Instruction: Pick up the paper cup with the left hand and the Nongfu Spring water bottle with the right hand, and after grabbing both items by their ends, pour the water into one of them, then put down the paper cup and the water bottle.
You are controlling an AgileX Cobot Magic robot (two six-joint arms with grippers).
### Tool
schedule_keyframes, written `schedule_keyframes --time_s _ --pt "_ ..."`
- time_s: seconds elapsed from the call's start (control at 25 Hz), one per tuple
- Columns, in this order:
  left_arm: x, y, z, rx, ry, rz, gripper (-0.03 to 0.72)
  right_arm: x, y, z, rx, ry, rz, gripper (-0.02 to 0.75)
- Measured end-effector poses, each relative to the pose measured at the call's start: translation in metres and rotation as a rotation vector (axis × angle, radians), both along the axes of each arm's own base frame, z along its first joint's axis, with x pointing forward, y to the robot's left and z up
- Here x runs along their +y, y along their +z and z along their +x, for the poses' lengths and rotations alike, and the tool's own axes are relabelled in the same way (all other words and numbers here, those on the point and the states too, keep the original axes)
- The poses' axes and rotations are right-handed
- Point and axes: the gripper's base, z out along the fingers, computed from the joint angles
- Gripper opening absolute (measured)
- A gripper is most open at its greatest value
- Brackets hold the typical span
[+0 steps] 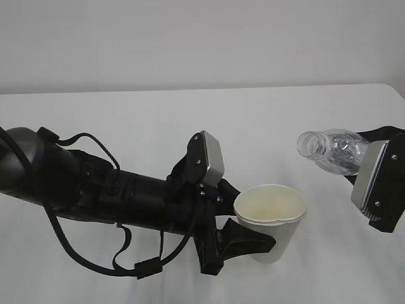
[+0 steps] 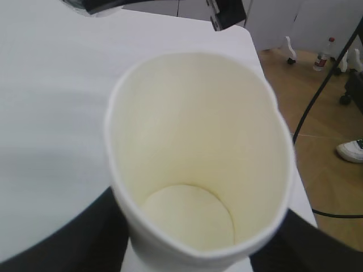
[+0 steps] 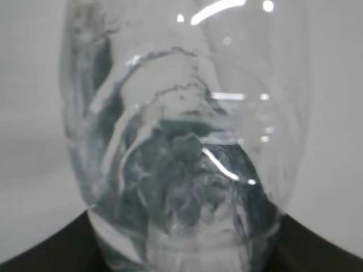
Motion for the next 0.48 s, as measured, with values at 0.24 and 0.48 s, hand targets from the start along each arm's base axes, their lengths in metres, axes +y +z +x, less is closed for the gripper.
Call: schedule_keyframes --time_s 0.24,0.48 --pt "0.0000 0.0000 0.0000 0.000 0.000 0.000 0.429 0.0000 0.0000 0.0000 0.000 0.000 -0.001 0.391" --pt "0.0000 0.0000 0.0000 0.000 0.000 0.000 0.429 0.0006 0.0010 0.0002 -0.016 0.011 -0.008 0.391"
